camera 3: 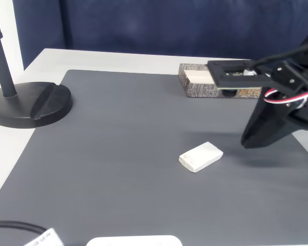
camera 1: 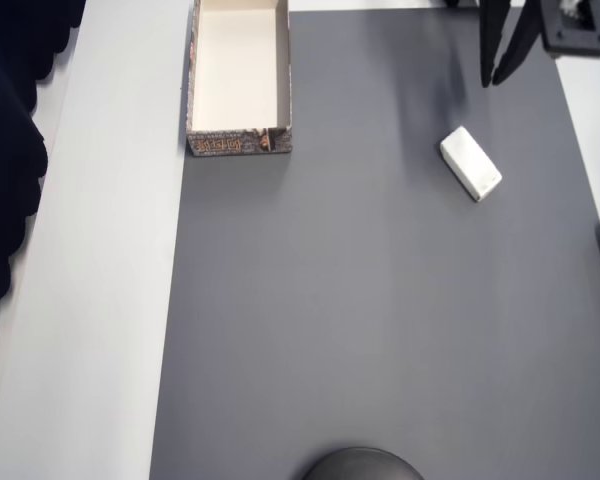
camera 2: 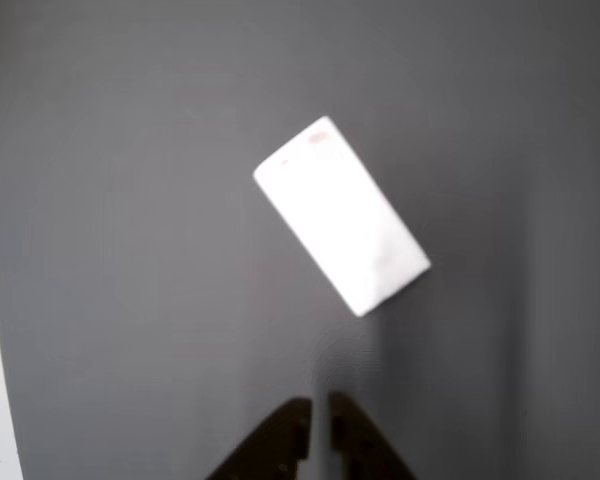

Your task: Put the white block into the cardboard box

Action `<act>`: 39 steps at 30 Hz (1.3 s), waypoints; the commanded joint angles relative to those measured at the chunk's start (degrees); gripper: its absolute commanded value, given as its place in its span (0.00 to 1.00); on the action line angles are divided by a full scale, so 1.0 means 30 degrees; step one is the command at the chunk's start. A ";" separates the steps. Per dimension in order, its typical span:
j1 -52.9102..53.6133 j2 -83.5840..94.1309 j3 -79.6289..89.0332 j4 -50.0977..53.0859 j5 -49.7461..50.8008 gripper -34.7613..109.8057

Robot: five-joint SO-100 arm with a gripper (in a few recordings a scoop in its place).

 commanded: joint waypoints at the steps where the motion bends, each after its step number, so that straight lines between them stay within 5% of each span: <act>1: 0.0088 -0.1699 -0.2607 -0.0352 0.0059 0.23; 39: 0.1318 -1.3096 -1.1953 0.0996 0.1904 0.23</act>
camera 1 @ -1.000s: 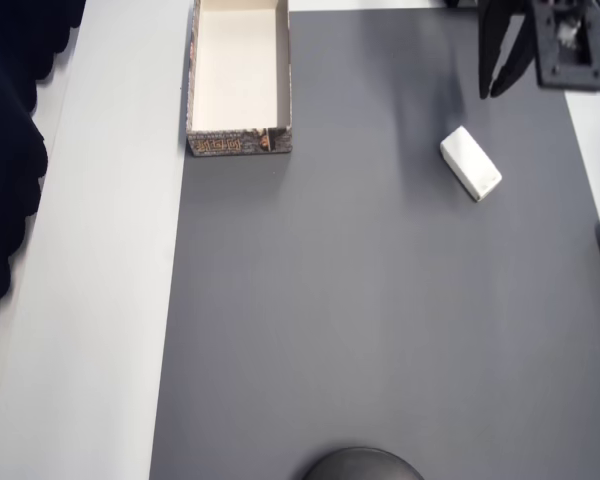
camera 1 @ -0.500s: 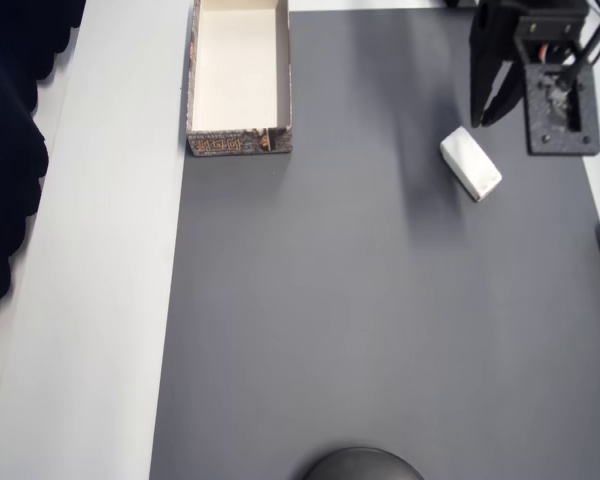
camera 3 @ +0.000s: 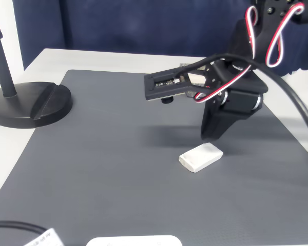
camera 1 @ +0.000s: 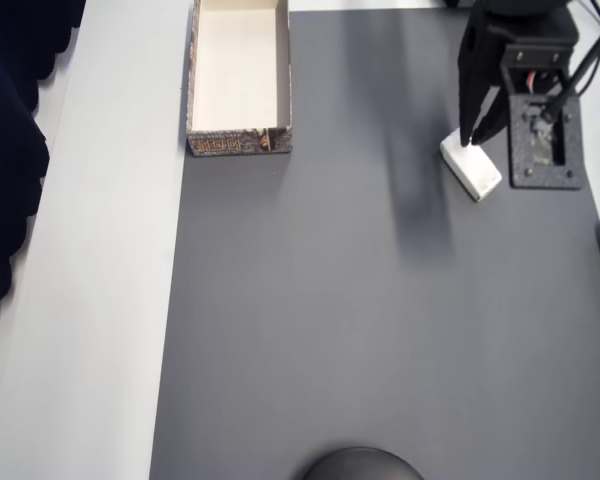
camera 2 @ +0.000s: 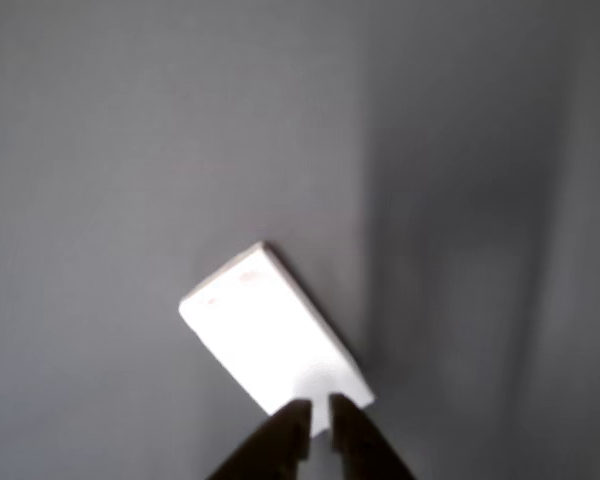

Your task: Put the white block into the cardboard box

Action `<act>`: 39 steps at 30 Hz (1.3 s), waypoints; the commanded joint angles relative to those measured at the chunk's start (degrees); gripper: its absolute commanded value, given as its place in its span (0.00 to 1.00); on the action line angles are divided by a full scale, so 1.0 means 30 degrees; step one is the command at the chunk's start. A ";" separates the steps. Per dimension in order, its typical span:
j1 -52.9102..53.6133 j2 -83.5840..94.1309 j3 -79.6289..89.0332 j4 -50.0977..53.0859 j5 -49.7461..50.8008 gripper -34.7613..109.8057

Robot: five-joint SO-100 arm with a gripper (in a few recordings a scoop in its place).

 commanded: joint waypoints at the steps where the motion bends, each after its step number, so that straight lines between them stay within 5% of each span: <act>1: 0.0117 0.0059 -0.1494 0.0381 0.0234 0.23; 6: 0.0205 -0.0088 -0.1963 0.1611 0.1260 0.23; 16: 0.0381 -0.0029 -0.2051 0.1963 1.0693 0.23; 39: 0.0410 -0.0615 -0.2666 0.1904 1.3564 0.23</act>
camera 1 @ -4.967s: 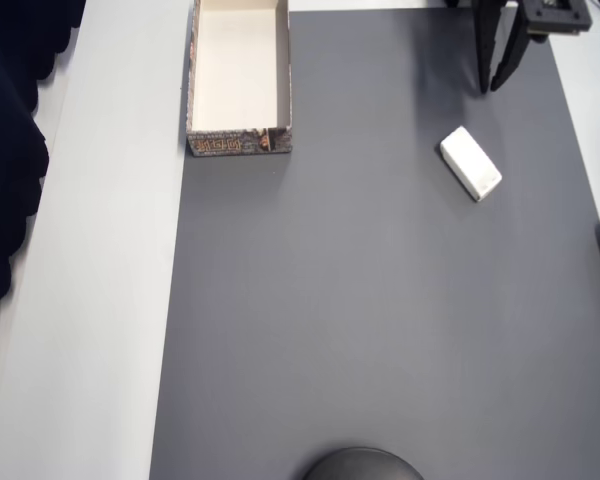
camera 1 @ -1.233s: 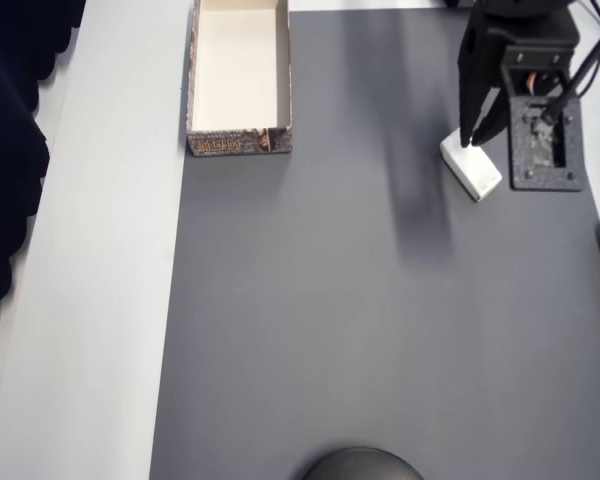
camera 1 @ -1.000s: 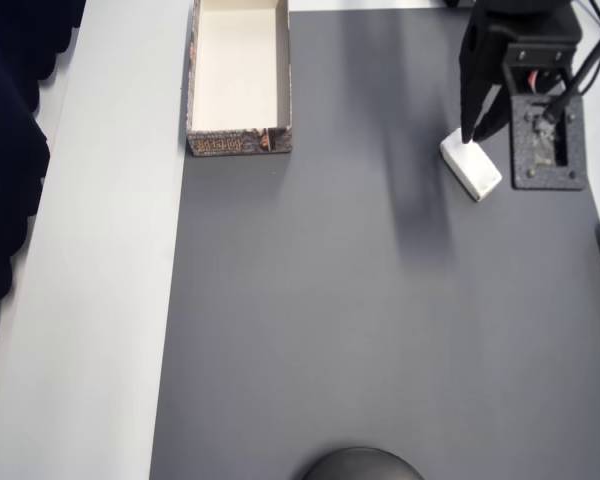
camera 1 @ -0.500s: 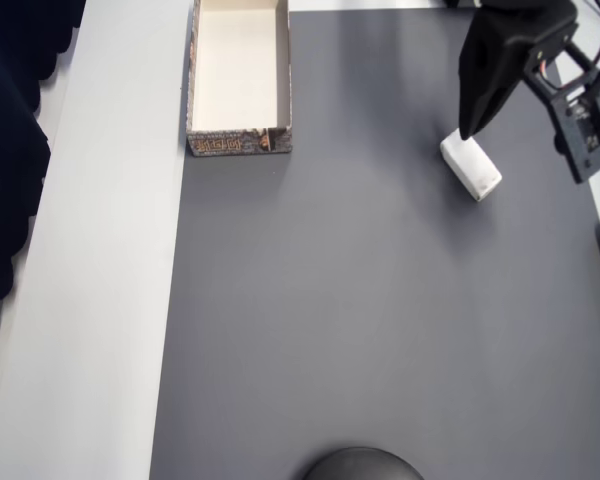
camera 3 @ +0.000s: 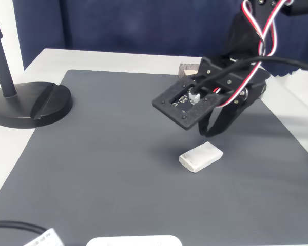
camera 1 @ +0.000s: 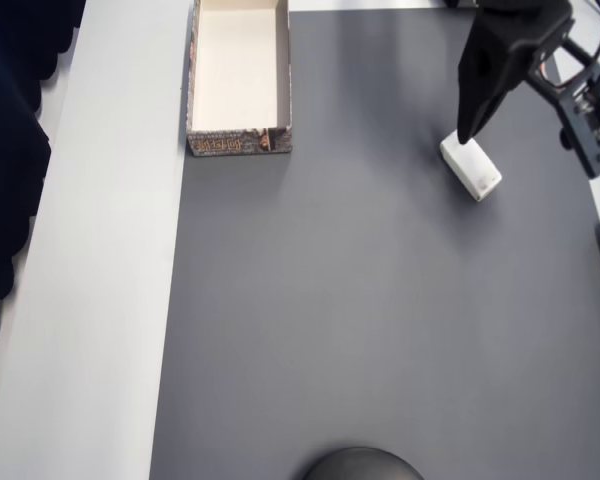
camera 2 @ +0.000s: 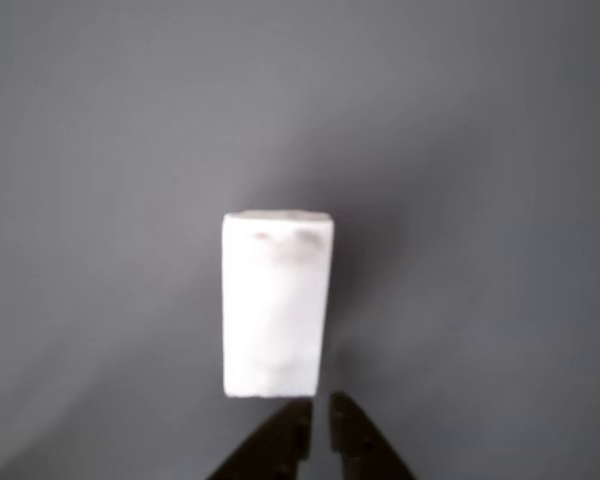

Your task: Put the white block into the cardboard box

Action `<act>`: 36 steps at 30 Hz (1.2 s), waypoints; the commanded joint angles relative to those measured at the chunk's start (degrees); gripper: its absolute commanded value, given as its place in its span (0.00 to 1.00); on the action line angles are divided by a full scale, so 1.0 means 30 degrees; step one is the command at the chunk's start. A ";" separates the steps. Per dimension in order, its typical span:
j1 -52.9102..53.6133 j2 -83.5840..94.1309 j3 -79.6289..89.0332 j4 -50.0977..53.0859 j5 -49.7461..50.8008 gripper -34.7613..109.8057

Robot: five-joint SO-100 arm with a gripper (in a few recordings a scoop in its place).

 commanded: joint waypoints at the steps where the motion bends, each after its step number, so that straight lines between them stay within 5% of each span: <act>1: -0.0234 -0.0029 -0.1260 0.0029 0.0176 0.24; 18: -0.0176 -0.0879 -0.1758 -0.1143 0.0850 0.46; 36: 0.0410 -0.2080 -0.2168 -0.1611 0.0820 0.48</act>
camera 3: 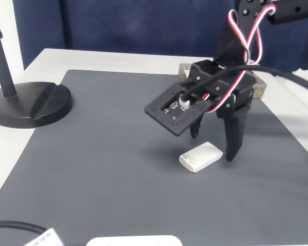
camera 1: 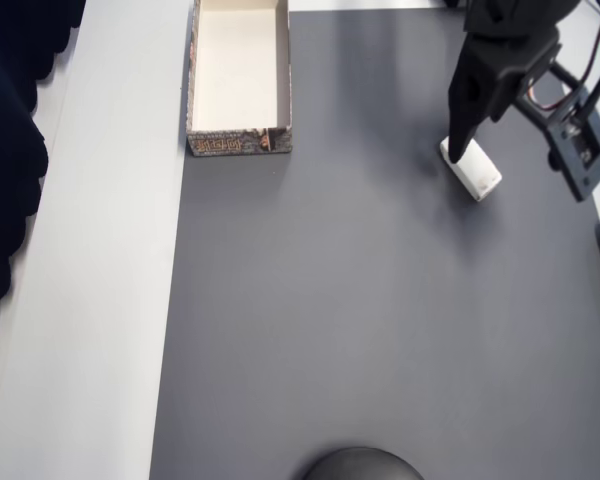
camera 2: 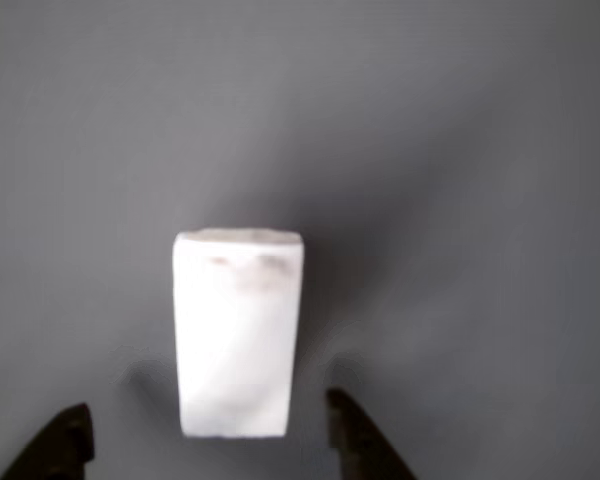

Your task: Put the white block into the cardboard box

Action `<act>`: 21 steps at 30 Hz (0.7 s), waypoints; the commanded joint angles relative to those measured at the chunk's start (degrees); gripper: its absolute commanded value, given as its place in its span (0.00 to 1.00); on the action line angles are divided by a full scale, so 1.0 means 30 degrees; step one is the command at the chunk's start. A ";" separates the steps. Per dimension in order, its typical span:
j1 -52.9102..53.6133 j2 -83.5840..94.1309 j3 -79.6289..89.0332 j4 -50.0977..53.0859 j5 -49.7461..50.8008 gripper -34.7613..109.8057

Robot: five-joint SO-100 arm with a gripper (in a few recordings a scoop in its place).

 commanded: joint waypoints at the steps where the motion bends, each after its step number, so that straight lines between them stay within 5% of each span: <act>1: 0.0059 -0.0029 -0.1553 -0.0293 -0.0029 0.48; 21: -0.0381 -0.1787 -0.2285 -0.1025 -0.0352 0.47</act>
